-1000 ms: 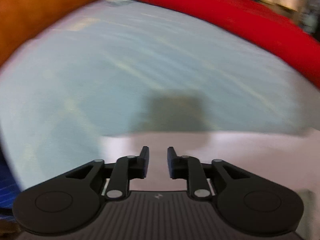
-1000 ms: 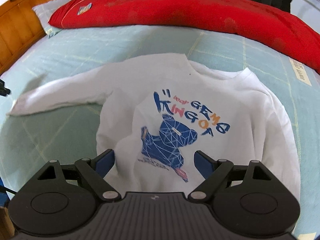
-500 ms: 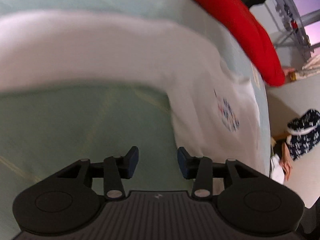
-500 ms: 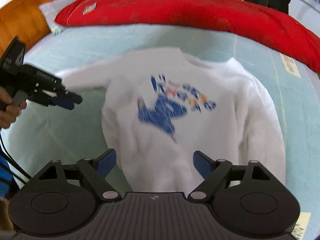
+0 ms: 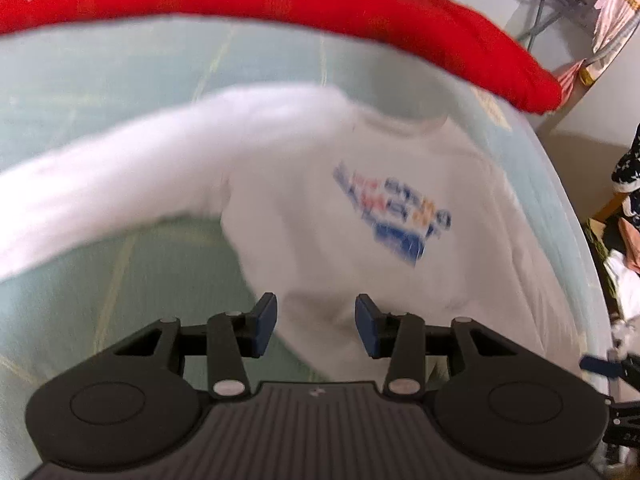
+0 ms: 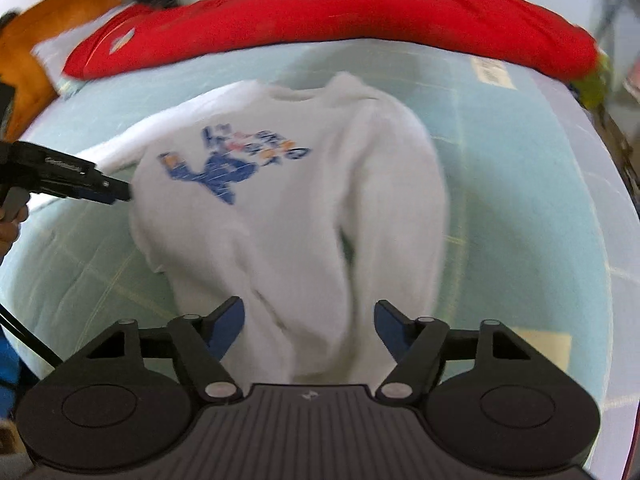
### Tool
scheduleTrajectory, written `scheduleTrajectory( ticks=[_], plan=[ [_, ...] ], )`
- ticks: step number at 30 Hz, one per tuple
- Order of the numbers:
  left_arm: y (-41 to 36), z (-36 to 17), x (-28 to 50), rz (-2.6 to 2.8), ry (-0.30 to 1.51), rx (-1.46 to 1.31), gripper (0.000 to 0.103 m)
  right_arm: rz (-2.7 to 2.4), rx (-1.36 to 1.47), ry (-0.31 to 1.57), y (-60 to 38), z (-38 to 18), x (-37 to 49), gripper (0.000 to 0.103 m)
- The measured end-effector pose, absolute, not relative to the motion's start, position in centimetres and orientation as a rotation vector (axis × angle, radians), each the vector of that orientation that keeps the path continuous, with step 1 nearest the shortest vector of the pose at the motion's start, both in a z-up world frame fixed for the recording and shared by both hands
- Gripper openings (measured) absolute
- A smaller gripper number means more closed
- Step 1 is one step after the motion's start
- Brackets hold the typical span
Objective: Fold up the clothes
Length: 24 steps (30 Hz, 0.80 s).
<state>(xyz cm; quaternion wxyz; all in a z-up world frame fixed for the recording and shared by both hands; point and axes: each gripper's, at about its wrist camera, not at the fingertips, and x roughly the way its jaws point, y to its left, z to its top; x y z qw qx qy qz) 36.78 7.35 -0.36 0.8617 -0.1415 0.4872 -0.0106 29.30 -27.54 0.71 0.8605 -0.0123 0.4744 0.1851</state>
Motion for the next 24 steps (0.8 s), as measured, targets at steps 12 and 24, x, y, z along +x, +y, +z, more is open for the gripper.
scheduleTrajectory(
  ticks=[12,24],
  plan=[
    [0.4,0.8,37.9,-0.098,0.961,-0.149,0.043,0.303,0.136,1.141,-31.7,-2.2,27.3,0.035],
    [-1.6,0.2,38.1,-0.102,0.986,-0.109,0.043,0.231,-0.175,1.057,-34.3,-0.4,31.0,0.005]
  ],
)
